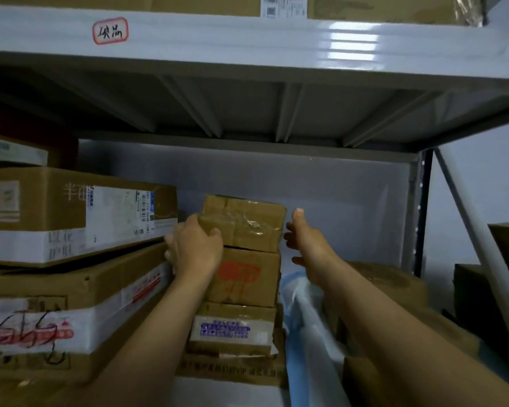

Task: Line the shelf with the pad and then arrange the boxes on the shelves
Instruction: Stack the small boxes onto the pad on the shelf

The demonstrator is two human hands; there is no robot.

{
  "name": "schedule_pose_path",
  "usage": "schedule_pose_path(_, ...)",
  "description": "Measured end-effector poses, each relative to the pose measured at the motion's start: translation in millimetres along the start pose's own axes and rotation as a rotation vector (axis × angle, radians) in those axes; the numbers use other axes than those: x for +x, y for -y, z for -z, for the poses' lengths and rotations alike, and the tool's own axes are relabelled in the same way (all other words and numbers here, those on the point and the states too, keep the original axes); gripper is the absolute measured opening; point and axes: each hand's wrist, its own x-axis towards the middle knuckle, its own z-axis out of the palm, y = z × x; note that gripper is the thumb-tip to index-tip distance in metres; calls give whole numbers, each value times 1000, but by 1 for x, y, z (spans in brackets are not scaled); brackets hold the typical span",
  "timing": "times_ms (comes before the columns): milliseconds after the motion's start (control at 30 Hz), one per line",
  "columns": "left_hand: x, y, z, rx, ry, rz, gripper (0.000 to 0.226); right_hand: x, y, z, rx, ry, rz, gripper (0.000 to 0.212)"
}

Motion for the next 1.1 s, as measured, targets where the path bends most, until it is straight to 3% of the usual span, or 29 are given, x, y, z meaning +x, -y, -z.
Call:
schedule_pose_path(133, -9, 3, 1, -94, -71, -113, 31, 11, -1, -1, 176, -4, 36, 61)
schedule_pose_path(300, -19, -5, -9, -179, -125, -227, 41, 23, 6, 16, 377, 46, 41, 51)
schedule_pose_path(400, -25, -7, -18, -201, -99, -267, 40, 24, 6, 32, 349, 75, 83, 40)
schedule_pose_path(600, -38, -32, -46, -140, -87, -497, 21, 32, -1, 111, 363, -148, 46, 34)
schedule_pose_path(700, -46, -44, -67, -140, -64, -546, 14, 39, -12, 159, 263, -221, -39, 24)
schedule_pose_path(967, -69, -68, -122, -172, 130, -593, 27, 70, -56, 210, -9, -350, -191, 52)
schedule_pose_path(1100, -74, -69, -145, -102, 205, -579, 19, 82, -62, 217, -247, -419, -169, 67)
